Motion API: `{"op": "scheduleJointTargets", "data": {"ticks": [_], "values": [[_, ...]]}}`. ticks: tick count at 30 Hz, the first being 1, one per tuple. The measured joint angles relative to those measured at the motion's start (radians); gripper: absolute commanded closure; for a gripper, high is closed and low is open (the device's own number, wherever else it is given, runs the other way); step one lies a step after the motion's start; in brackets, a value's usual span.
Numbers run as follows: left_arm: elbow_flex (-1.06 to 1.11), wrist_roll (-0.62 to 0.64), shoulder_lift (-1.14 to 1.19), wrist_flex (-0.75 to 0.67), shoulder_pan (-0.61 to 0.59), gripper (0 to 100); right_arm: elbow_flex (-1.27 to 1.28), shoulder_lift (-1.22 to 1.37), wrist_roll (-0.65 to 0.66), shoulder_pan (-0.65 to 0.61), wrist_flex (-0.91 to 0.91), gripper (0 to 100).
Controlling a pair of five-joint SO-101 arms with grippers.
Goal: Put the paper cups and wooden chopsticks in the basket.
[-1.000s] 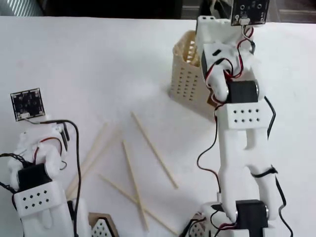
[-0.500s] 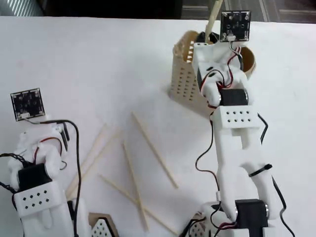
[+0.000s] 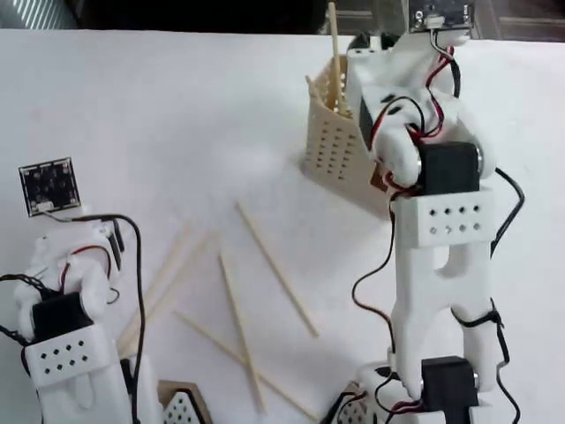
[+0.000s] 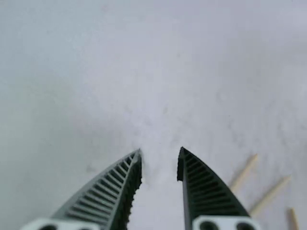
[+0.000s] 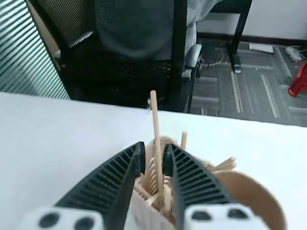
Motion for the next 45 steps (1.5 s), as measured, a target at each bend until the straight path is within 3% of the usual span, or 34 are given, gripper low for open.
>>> {"op": "scheduleJointTargets", "data": {"ticks": [10,14,18,26,42,45], "values": [[0.000,0.000,0.000,0.000,0.000,86,0.023,-0.002,0.143,-0.215,0.423,94.1],[0.000,0.000,0.000,0.000,0.000,86,0.173,-0.002,0.155,-0.304,0.459,86.4],[0.000,0.000,0.000,0.000,0.000,86,0.376,-0.002,0.155,-0.365,0.385,84.9],[0.000,0.000,0.000,0.000,0.000,86,0.733,0.040,0.155,-0.443,0.037,88.2],[0.017,0.000,0.000,0.000,0.000,86,0.514,0.585,0.155,-0.442,-0.005,88.8],[0.017,-0.005,0.000,0.000,0.000,86,0.482,0.629,0.155,-0.440,-0.005,97.2]]}}
